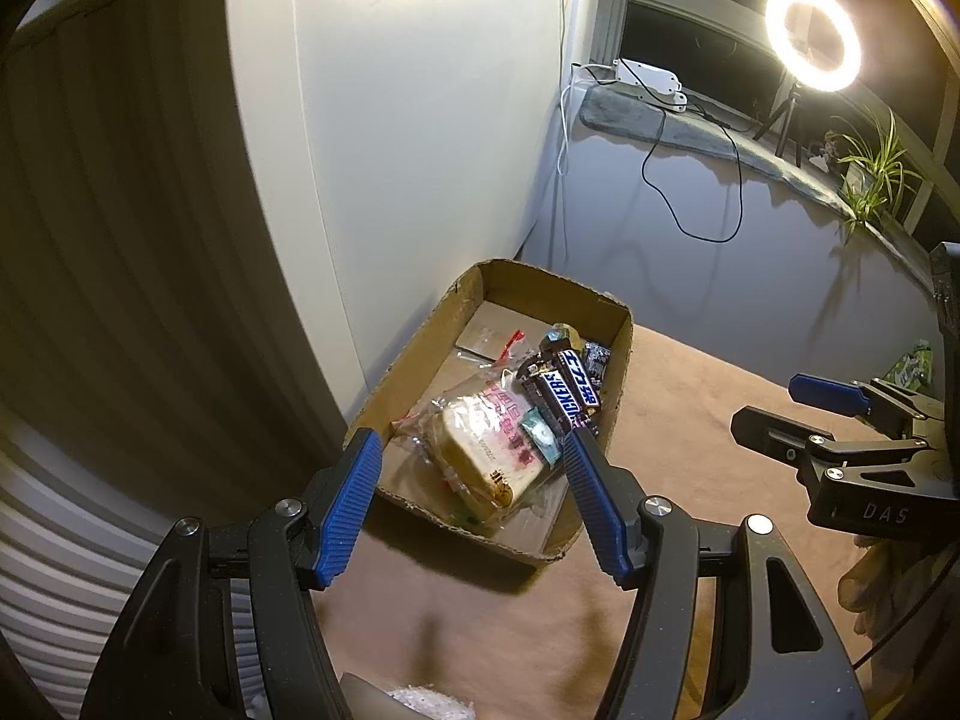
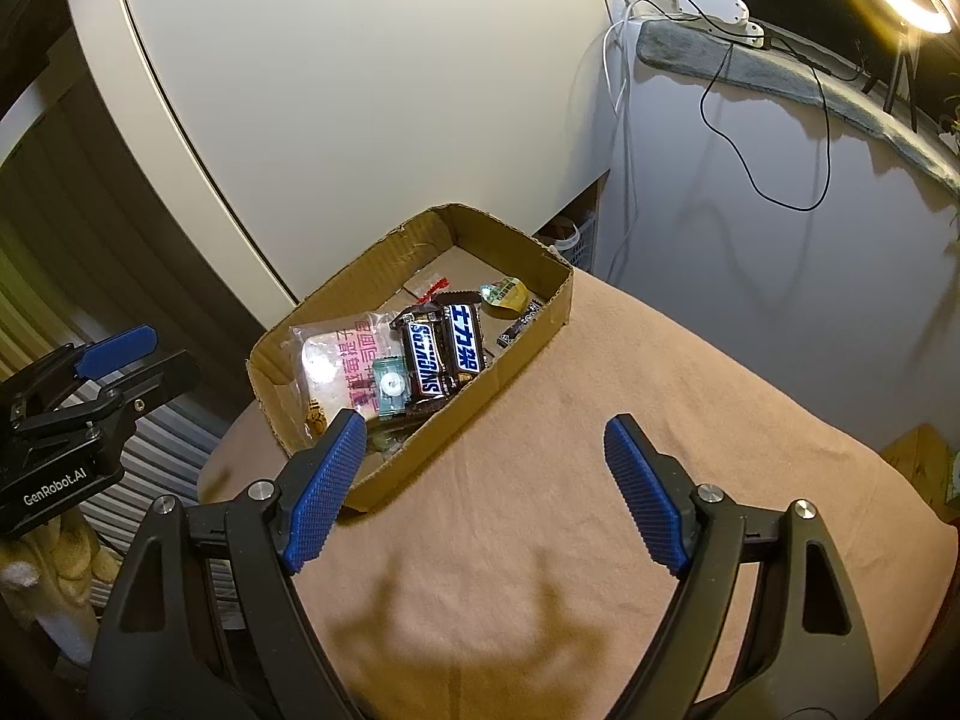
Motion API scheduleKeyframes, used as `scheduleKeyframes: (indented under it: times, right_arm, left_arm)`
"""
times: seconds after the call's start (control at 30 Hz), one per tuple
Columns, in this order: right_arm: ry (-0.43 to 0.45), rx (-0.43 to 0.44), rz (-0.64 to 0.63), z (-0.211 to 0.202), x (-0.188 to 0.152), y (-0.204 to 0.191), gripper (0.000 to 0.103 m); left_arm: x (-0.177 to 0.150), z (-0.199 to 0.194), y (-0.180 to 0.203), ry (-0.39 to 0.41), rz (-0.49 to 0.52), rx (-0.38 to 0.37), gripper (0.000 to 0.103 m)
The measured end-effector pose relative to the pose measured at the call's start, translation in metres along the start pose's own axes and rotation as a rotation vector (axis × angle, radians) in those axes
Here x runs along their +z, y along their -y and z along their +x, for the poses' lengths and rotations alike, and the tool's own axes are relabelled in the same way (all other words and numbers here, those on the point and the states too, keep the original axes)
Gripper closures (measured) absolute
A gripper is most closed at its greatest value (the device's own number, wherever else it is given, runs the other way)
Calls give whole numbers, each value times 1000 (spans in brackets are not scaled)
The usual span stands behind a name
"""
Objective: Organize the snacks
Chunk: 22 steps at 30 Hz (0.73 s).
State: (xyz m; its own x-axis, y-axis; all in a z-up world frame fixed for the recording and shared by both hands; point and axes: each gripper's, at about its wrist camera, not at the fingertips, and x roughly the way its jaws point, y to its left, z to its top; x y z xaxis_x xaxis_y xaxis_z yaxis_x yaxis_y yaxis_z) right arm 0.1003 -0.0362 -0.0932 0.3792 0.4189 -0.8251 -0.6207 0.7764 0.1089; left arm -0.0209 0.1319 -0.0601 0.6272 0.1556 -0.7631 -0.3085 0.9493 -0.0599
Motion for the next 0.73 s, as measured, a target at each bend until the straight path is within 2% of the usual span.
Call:
scheduleKeyframes:
  times: [0.73]
  right_arm:
    - [-13,1,4,3,-6,7,19]
  left_arm:
    - [-3,3,3,1,12,9,40]
